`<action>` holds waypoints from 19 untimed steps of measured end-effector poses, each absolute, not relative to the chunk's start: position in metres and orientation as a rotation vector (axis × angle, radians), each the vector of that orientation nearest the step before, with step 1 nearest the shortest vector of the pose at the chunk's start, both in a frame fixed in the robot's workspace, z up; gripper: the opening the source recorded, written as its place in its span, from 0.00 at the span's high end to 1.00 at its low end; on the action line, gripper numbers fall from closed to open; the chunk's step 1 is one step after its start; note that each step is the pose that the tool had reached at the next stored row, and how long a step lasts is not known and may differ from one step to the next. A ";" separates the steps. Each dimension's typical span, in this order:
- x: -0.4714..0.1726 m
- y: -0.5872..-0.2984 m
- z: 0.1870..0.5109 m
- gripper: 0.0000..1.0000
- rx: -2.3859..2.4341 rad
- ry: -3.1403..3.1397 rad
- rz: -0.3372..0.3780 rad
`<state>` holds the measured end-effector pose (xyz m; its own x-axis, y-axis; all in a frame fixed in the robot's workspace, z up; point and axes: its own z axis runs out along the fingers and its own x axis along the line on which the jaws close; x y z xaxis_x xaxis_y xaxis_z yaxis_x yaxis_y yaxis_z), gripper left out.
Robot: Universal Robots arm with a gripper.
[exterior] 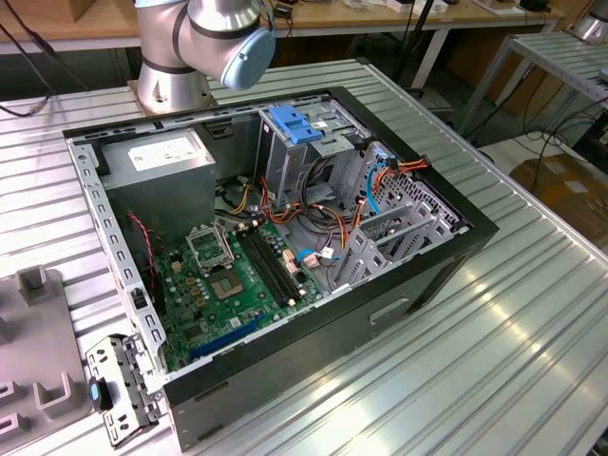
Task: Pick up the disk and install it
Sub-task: 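Pick up the disk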
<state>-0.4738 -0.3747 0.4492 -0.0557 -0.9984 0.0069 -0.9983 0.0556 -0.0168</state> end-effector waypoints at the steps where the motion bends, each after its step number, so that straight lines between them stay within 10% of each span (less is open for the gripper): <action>1: -0.474 -0.375 0.452 0.63 -2.154 2.278 -0.027; 19: -0.472 -0.375 0.486 0.63 -2.154 2.278 -0.026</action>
<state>-0.4720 -0.3747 0.4859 -0.0556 -0.9984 0.0069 -0.9983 0.0555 -0.0167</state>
